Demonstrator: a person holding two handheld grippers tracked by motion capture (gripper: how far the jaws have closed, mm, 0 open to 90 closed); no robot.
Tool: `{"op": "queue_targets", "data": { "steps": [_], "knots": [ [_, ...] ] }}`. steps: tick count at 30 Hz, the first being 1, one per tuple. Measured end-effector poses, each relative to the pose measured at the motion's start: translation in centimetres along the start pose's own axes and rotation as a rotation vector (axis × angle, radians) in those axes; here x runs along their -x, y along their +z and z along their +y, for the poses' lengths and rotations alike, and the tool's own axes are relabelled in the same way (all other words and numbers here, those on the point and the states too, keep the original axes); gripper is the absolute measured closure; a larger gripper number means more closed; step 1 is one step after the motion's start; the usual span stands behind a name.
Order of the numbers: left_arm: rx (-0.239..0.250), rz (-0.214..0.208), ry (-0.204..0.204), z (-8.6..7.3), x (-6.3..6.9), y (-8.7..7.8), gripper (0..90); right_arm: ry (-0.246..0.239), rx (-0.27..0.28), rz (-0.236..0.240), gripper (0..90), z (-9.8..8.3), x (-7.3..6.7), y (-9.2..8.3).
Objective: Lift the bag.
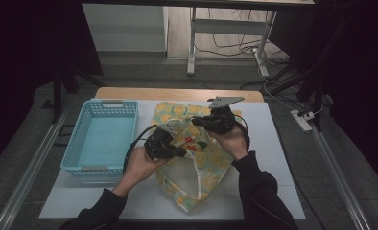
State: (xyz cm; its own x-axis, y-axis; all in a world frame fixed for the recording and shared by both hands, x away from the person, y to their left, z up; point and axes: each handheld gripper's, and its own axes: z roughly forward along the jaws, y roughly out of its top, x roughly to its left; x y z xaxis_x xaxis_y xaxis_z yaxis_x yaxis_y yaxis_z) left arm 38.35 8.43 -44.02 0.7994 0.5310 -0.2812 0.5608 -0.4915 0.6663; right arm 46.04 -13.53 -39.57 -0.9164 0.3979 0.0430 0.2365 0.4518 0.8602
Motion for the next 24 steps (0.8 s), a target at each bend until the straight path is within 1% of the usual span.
{"op": "queue_targets", "data": {
  "steps": [5,10,14,24],
  "knots": [
    [0.028,0.001,-0.004,1.0,-0.4,-1.2,90.0,-0.015,-0.004,-0.004,90.0,0.7,-0.2,-0.4],
    [0.037,0.023,0.012,2.5,-0.7,-2.6,90.0,-0.023,-0.008,-0.005,90.0,1.4,-0.4,-0.8],
    [0.055,0.034,0.017,3.5,-0.8,-3.6,90.0,-0.028,-0.009,0.000,90.0,2.0,-0.5,-1.1],
    [0.112,0.031,0.024,5.5,-1.2,-6.1,90.0,-0.034,0.001,0.009,90.0,3.3,-0.6,-1.9]
  ]
}}
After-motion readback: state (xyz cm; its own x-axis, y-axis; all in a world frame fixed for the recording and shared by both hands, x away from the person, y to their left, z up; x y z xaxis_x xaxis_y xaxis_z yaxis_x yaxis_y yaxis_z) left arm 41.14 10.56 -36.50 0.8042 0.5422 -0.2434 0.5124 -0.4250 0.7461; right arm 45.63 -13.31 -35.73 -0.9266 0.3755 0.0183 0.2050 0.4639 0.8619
